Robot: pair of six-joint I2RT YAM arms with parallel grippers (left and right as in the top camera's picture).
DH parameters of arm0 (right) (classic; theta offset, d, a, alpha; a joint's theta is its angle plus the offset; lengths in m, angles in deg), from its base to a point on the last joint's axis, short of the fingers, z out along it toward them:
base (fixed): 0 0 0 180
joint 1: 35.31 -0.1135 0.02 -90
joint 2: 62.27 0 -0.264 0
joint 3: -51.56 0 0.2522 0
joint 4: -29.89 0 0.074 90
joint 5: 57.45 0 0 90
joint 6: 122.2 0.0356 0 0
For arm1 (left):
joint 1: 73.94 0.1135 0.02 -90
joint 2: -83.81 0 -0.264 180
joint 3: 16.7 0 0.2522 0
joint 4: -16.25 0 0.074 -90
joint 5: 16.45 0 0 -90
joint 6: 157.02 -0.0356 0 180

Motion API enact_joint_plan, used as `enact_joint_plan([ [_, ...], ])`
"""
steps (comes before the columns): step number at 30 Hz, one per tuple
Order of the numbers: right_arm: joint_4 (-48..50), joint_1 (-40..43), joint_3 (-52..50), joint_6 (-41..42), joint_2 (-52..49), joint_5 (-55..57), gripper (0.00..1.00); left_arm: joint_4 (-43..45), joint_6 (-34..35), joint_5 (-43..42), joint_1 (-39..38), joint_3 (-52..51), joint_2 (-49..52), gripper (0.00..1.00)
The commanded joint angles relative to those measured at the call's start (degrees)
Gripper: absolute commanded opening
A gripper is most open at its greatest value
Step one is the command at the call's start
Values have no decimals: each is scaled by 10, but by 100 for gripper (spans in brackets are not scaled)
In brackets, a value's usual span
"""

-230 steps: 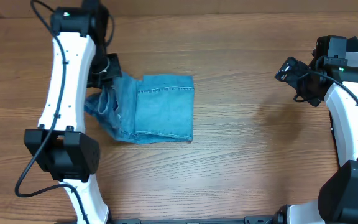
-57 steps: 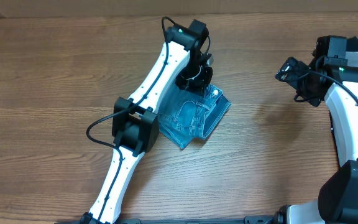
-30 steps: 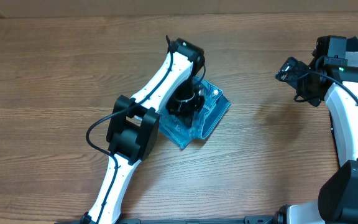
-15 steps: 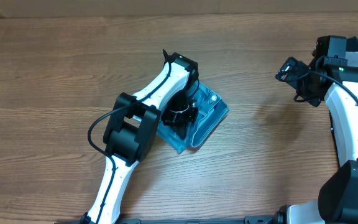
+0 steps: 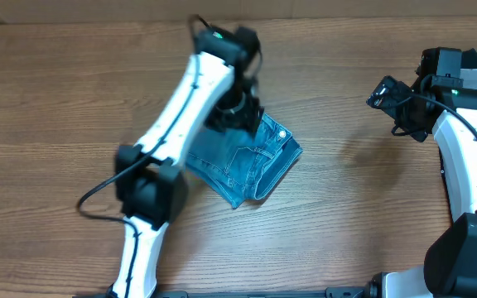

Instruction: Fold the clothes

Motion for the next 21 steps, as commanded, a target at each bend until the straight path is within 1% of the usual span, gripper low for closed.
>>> enact_joint_plan([
  [1,2,-2,3,-2,1,5,100,29,-18,41,53,10,-7,100],
  [5,2,-2,3,-2,1,5,100,70,-30,31,101,-3,12,100],
  [7,2,-2,3,-2,1,5,100,86,-66,-17,123,-12,27,100],
  [9,2,-2,3,-2,1,5,100,91,-123,-89,141,-18,41,100],
  [11,2,-2,3,-2,1,5,100,87,-163,-151,155,-19,59,100],
  [13,2,-2,3,-2,1,5,100,85,-180,-183,162,-19,75,100],
  [18,2,-2,3,-2,1,5,100,74,-242,-226,162,-19,109,100],
  [21,2,-2,3,-2,1,5,100,60,-246,-218,158,-19,130,100],
])
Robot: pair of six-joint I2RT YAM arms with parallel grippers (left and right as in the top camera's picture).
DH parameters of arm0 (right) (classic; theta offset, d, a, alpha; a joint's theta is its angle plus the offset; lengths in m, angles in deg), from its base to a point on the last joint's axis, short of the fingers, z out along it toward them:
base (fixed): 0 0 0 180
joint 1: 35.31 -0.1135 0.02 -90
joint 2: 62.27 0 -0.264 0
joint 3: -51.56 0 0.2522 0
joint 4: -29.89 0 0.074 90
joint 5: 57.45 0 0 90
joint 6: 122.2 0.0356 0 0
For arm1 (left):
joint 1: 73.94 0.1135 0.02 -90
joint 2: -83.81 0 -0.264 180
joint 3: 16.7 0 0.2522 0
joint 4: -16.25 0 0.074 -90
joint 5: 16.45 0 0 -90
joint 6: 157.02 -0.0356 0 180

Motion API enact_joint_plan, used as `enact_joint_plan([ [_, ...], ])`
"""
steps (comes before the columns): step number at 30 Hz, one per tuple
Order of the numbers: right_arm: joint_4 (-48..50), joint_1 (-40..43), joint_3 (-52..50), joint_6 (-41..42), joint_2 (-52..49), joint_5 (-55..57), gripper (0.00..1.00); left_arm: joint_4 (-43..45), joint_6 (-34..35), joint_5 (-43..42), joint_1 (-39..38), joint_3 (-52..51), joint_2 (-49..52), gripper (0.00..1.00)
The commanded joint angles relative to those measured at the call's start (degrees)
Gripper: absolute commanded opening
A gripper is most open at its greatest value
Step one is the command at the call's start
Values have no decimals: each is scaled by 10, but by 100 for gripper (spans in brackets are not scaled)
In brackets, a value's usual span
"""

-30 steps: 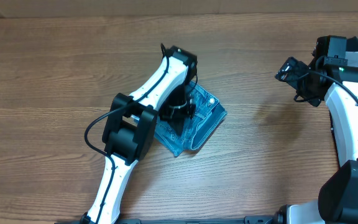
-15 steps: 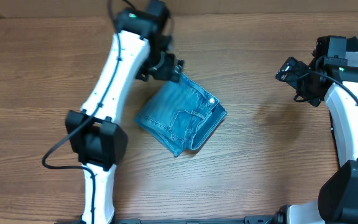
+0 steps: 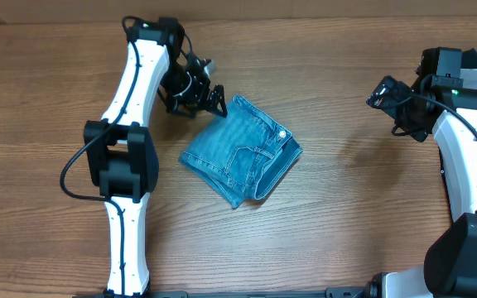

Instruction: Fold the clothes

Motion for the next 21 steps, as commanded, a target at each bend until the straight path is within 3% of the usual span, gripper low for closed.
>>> enact_joint_plan([
  [1,2,-2,3,-2,1,6,100,-10,-47,-34,-6,-3,27,100],
  [9,2,-2,3,-2,1,6,100,14,-41,80,-5,-4,71,99],
  [19,2,-2,3,-2,1,6,100,5,-45,49,-11,-6,115,100],
  [20,2,-2,3,-2,1,6,100,5,-45,47,-13,-6,116,96],
  [21,2,-2,3,-2,1,6,100,5,-45,46,-16,-6,116,82],
])
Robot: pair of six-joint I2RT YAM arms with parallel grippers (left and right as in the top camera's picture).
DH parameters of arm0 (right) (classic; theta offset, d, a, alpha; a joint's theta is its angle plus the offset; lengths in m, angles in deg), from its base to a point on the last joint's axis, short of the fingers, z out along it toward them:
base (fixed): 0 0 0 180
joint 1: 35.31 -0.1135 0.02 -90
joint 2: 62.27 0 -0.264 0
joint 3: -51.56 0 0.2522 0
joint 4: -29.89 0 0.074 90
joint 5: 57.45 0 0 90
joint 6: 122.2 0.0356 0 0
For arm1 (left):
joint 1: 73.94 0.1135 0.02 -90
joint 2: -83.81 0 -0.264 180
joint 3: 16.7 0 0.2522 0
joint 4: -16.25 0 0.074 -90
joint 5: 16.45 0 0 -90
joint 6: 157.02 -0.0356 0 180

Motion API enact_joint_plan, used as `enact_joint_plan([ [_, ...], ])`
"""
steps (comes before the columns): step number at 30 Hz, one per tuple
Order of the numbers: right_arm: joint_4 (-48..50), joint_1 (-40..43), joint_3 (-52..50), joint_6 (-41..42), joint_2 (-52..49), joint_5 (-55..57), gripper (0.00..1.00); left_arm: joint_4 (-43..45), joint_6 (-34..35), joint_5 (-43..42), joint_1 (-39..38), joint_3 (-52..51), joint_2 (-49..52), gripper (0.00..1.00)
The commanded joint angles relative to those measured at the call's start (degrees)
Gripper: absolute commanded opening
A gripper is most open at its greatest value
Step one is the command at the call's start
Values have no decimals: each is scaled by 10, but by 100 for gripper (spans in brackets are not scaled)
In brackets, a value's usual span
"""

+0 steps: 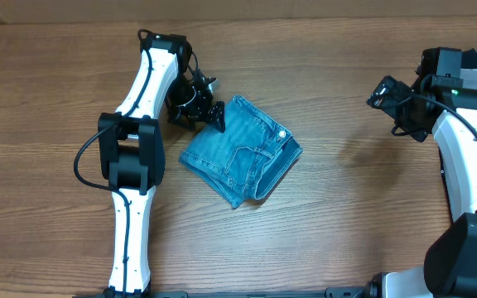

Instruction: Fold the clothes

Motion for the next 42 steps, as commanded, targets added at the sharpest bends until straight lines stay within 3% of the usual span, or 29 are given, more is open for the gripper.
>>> enact_joint_plan([
  [1,2,-2,3,-1,1,6,100,0,-15,0,-14,-8,45,69],
  [4,2,-2,3,-1,1,6,100,-7,0,-3,-23,-8,45,43],
  [6,2,-2,3,-2,1,6,100,-7,10,-14,-25,-8,45,38],
  [10,2,-2,3,-1,1,6,100,1,22,-26,-28,-8,45,6],
  [11,2,-2,3,-1,1,6,100,5,40,-26,-28,-8,45,4],
  [21,2,-2,3,-1,1,6,100,73,251,33,62,-7,45,4],
  [31,2,-2,3,-1,1,6,100,100,358,67,301,-8,45,4],
  [36,2,-2,3,-1,1,6,100,104,366,67,439,-8,45,52],
  [42,2,-2,3,-1,1,6,100,90,374,64,546,-8,45,52],
])
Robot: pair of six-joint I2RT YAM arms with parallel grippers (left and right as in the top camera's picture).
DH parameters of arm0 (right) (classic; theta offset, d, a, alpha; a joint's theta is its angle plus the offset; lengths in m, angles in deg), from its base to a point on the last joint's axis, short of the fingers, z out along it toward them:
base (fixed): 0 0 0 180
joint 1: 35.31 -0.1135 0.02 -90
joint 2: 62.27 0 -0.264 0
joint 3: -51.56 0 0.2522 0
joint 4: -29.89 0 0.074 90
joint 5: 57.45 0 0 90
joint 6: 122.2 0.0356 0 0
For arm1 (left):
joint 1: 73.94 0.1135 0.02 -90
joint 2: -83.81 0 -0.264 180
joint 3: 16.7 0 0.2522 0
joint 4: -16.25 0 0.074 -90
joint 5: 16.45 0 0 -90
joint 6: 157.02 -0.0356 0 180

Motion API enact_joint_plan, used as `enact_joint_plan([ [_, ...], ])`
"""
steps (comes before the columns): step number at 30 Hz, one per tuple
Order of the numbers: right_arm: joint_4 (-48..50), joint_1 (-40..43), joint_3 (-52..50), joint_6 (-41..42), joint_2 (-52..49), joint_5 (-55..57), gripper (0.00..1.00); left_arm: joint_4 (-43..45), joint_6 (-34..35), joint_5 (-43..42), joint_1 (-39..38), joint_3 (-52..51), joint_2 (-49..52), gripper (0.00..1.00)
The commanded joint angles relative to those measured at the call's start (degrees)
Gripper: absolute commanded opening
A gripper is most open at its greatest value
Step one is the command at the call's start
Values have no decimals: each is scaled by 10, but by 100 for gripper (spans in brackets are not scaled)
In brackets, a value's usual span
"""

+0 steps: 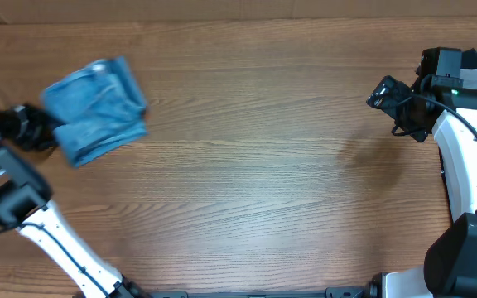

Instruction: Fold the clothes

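Folded blue denim shorts (98,108) lie, blurred by motion, near the far left of the wooden table (255,182) in the overhead view. My left gripper (52,128) is at the shorts' left edge and seems shut on the cloth there; its fingertips are hidden under the fabric. Most of the left arm runs off the left edge of the frame. At the far right, well away from the shorts, my right gripper (379,93) hangs above the table with nothing in it. Whether its fingers are apart is too small to tell.
The right arm's white links (470,157) run down the right edge of the view. The left arm's lower link (65,248) crosses the bottom left corner. Only the shorts lie on the wood.
The shorts were folded at the table's middle with my left gripper at their upper left corner. Now shorts and gripper are together at the far left. The right arm has not moved.
My left arm first reached over the folded shorts in the middle. Then the gripper was beside their upper left corner, then right against that corner. Now the shorts are at the table's far left with the gripper. The right arm stayed still throughout.
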Motion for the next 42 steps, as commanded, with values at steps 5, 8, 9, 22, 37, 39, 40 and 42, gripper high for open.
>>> enact_joint_plan([
  [5,2,-2,3,-1,1,5,100,-51,13,98,100,-13,29,54],
  [8,2,-2,3,-1,1,5,100,-77,13,97,110,-14,29,53],
  [9,2,-2,3,-1,1,5,100,-82,12,97,110,-17,29,52],
  [22,2,-2,3,-1,1,5,100,-45,14,28,35,-148,29,45],
  [37,2,-2,3,-2,1,5,100,4,-20,29,-2,-150,24,64],
  [39,2,-2,3,-1,1,5,100,6,-34,40,-2,-150,16,64],
  [40,2,-2,3,-1,1,5,100,6,-35,47,-2,-150,11,64],
  [42,2,-2,3,-1,1,5,100,10,-40,64,-2,-150,-17,62],
])
